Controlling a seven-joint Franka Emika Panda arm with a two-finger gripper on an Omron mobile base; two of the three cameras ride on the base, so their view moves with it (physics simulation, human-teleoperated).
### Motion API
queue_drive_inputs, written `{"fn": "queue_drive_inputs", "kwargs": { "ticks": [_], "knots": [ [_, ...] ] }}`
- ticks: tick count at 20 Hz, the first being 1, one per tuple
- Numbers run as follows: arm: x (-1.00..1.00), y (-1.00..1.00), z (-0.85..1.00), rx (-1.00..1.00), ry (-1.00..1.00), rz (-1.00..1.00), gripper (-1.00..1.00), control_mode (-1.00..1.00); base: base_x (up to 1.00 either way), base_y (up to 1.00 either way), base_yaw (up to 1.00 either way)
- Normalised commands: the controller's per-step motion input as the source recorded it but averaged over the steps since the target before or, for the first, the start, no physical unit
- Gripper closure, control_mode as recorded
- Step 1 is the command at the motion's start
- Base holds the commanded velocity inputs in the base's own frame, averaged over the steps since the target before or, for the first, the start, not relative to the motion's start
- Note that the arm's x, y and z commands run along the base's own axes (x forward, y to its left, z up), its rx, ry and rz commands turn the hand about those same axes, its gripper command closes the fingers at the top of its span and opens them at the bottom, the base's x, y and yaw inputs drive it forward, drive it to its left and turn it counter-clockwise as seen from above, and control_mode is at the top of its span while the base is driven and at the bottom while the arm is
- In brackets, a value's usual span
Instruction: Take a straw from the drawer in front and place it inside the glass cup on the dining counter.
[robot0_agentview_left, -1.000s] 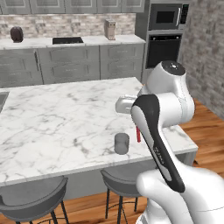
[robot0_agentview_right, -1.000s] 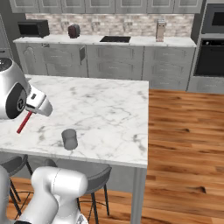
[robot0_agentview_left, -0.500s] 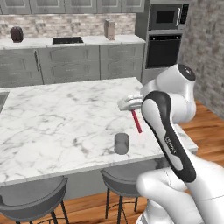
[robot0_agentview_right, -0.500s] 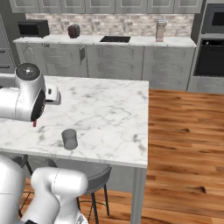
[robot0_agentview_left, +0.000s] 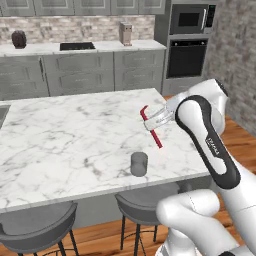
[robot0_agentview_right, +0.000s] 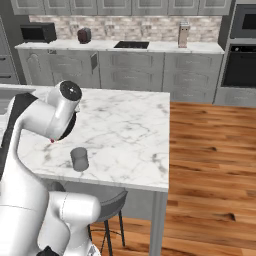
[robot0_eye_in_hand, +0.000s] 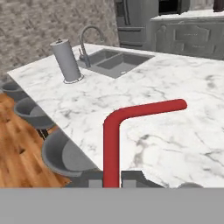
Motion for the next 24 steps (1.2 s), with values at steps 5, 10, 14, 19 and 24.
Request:
{"fn": "queue_drive_inputs", "kwargs": {
  "ticks": [5, 10, 14, 19, 24],
  "knots": [
    [0.18, 0.07, -0.07, 0.10, 0.02, 0.33, 1.00, -1.00, 0.00, 0.00, 0.00],
    [0.11, 0.10, -0.09, 0.18, 0.14, 0.26, 1.00, -1.00, 0.00, 0.00, 0.00],
    [0.09, 0.00, -0.01, 0.25, 0.19, 0.18, 1.00, -1.00, 0.00, 0.00, 0.00],
    [0.07, 0.00, -0.02, 0.23, 0.19, 0.10, 1.00, -1.00, 0.00, 0.00, 0.00],
    [0.00, 0.00, -0.17, 0.16, 0.01, 0.07, 1.00, -1.00, 0.00, 0.00, 0.00]
  ]
}}
